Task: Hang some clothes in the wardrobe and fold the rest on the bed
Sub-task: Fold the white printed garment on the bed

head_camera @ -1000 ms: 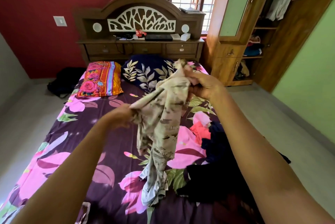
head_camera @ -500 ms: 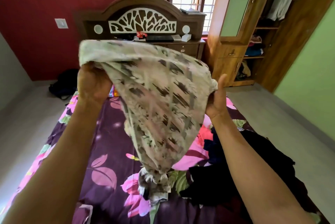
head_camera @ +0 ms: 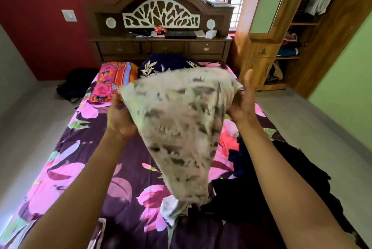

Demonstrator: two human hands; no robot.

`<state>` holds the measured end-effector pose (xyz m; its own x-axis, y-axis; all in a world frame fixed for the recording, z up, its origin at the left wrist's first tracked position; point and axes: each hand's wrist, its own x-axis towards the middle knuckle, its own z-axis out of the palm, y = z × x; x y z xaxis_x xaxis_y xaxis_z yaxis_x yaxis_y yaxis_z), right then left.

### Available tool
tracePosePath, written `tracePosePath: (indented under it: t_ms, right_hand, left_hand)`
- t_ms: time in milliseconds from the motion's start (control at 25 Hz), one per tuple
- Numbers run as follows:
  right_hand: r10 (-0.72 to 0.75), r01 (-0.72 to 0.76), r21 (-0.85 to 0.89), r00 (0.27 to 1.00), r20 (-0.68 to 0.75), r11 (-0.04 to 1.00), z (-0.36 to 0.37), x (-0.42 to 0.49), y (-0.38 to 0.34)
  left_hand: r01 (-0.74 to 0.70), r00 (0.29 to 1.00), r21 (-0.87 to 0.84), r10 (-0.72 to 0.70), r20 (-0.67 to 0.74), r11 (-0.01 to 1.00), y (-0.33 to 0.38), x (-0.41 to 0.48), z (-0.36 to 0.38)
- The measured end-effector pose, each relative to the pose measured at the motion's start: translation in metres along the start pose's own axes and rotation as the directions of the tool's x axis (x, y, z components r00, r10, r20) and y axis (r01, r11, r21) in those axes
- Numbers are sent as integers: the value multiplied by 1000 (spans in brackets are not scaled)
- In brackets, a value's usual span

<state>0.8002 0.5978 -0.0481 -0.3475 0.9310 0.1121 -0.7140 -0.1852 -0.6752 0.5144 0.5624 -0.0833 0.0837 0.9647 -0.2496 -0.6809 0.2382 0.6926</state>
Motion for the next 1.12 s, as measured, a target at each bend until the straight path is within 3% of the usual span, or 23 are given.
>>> tracePosePath:
  t_ms: [40,120,200,240,280,320,360,400,440,480,520,560,600,640,680,720,760,800,880,920,960,1040,1120]
  right_hand:
    - [-15,15,15,999,31,1000,-5,4,0]
    - [243,-251,-220,968,-59,943,-26,7,18]
    - [492,-566,-467,824,-281,680,-45,1,40]
    - [525,-636,-485,771,-360,601,-48,-5,45]
    - [518,-651,-471,759,-394,595,-51,-9,44]
    - [473,-611,-435,790,-391,661,-50,-12,40]
    - [396,-508,-373,854,-338,776,-48,-13,31]
    - [273,-345,-282,925,-264,895,-45,-12,20]
    - [151,-182,-148,969,-197,972,-44,-9,12]
    - [92,-102,-58,984,-155,993,-41,-6,9]
    - [107,-119,-76,983,-148,990,-43,-2,14]
    - [205,-240,-188,960,-191,952,-47,1,23]
    - [321,-406,-339,905,-279,849,-52,2,35]
    - [416,-547,-447,834,-362,708,-55,-2,46]
    - [485,-616,-500,788,-380,609,-60,-9,52]
    - [504,-629,-519,776,-379,579,-61,-16,53]
    - [507,-631,-479,775,-377,610,-58,-16,51]
    - [446,-553,-416,832,-331,722,-58,-15,47]
    - [231,-264,-176,954,-190,948,-56,-14,33]
    - [120,-131,-77,983,-137,988,-53,-12,29]
    - [93,-99,-34,985,-144,995,-52,-8,32]
    - [291,-326,-127,927,-236,937,-52,-3,50]
    - [455,-526,-270,844,-284,806,-49,-7,59]
  left_hand:
    - [-47,999,-73,48,13,996,4,-3,6]
    - [18,996,30,-20,89,999,-13,-4,6]
    - [161,972,250,-197,125,955,-45,-6,9]
    - [225,958,335,-270,94,915,-51,-3,7]
    - [239,960,395,-276,40,887,-49,4,-3]
    - [231,949,417,-298,102,879,-42,10,-12]
    - [105,981,405,-160,106,908,-28,16,-16]
    - [-2,978,233,-47,204,972,-18,20,-17]
    - [-56,986,57,46,163,997,-7,28,-14]
    - [25,996,-76,-18,85,997,-1,35,-12]
    - [190,979,-216,-167,121,958,-2,32,-9]
    - [220,969,-227,-185,164,949,-12,35,-11]
    - [299,945,-165,-268,186,940,-20,33,-12]
    - [297,938,131,-315,143,946,-29,33,-22]
    - [279,930,363,-345,129,889,-31,32,-26]
    - [245,929,484,-346,129,840,-29,26,-24]
    - [218,940,465,-313,138,858,-24,25,-27]
    - [127,965,328,-193,176,936,-16,24,-26]
    - [-60,958,-18,62,281,998,6,22,-23]
    - [-62,946,-61,78,315,996,11,19,-16]
    - [-35,954,54,17,301,998,8,21,-14]
    - [65,957,472,-189,220,879,-19,20,-11]
    - [80,969,633,-208,131,770,-39,17,-2]
